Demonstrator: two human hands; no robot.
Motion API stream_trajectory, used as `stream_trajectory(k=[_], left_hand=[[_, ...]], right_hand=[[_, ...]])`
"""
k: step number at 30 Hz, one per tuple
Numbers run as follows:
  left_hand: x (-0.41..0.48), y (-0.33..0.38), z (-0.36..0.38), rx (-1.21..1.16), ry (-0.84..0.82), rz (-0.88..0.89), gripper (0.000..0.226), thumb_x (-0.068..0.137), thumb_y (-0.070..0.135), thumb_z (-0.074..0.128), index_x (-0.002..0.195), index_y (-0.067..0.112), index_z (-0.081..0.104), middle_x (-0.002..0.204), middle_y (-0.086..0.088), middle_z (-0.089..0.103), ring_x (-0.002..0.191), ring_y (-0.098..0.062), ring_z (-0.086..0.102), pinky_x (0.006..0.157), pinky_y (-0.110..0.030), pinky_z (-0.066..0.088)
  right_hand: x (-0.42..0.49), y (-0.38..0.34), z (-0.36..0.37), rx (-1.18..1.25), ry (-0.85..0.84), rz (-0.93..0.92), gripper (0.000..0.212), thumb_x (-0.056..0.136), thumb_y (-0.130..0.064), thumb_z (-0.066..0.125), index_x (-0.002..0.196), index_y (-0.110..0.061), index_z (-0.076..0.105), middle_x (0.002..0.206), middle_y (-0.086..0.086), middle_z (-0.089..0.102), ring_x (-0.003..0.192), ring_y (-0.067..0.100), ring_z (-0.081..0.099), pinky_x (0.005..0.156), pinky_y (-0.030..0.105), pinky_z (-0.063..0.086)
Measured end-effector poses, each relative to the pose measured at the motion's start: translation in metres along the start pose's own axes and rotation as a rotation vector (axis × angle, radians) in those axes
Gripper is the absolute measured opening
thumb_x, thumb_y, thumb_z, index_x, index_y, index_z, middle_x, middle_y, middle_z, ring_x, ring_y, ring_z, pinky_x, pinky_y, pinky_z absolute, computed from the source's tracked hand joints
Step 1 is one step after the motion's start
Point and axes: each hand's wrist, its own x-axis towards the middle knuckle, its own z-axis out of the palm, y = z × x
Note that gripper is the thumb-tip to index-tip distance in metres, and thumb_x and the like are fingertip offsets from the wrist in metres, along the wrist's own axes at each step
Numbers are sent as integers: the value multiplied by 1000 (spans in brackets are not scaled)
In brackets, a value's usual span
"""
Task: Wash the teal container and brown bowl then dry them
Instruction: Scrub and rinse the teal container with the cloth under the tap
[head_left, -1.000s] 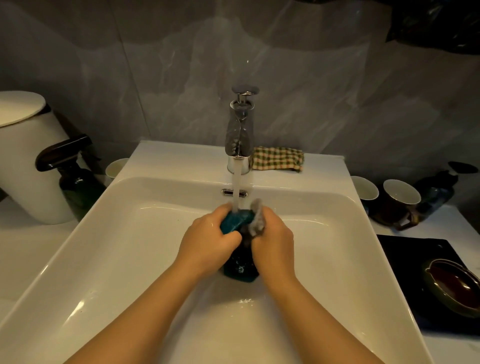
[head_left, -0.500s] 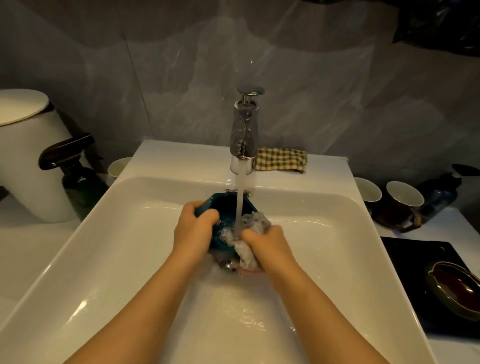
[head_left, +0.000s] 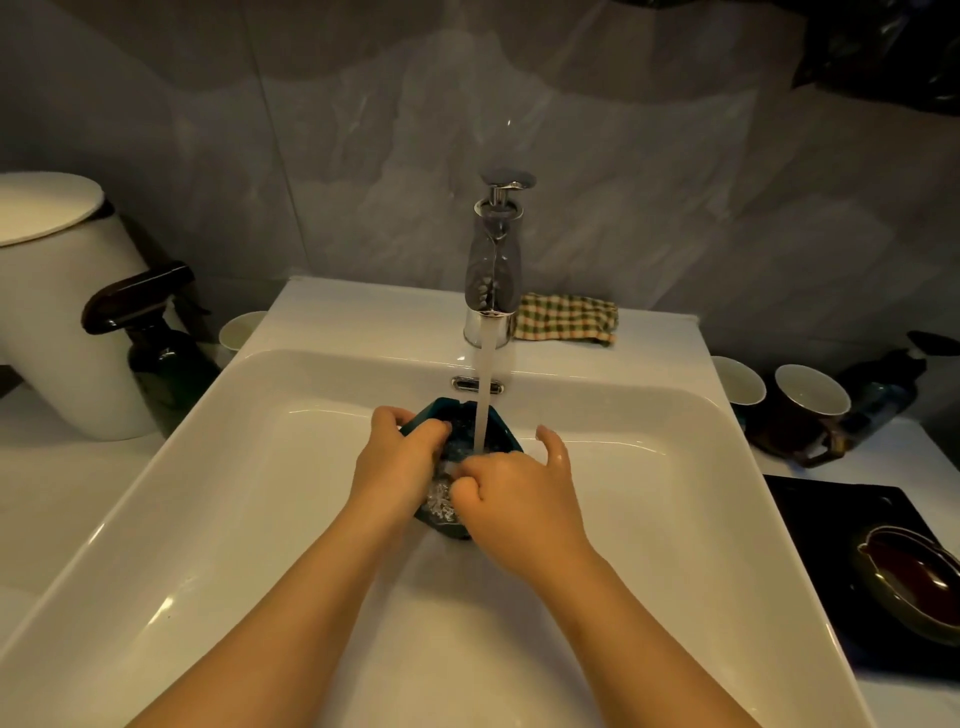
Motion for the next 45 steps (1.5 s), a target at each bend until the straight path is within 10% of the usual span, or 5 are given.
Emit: stream_trajectory(k=[12,17,26,32,45], left_hand=[[3,1,-7,-209,-108,-84,32,84,32,60,103,6,54,98,-19,65,88,-35,65,71,-41,52],[-4,2,-8,-218,-406,-217,42,87,43,49,108,11,67,93,-13,70,85,-28,64,81,-39,51],[-6,7,1,-499,-518,-307,54,86,60,40,92,18,72,99,-12,71,94,-29,63,86,-44,50],[-1,3,-5,-600,-601,-393,43,67,45,65,93,11,71,108,-16,67,97,-34,62,94,-48,46],[-13,14,10,-492,-223,-258,40,95,44,43,88,13,67,84,-12,69,77,-27,66,68,-36,52]], right_hand=[[-3,-3,-13,-7,-133,-209,33,88,-52,47,91,-24,65,95,-8,63,106,13,51,113,43,-14],[-3,8,-15,176,-23,-247,37,82,-53,58,77,-17,69,72,-2,64,79,15,57,95,26,34],[3,15,-31,1522,-155,591,27,88,-41,52,93,-20,68,95,7,73,91,29,66,83,43,54],[14,34,-6,1342,183,935,19,83,-22,66,75,-5,65,70,9,66,66,23,61,66,34,52],[-4,0,-22,832,360,-29,24,93,-22,50,104,-40,61,108,-23,64,103,-11,56,96,15,43]])
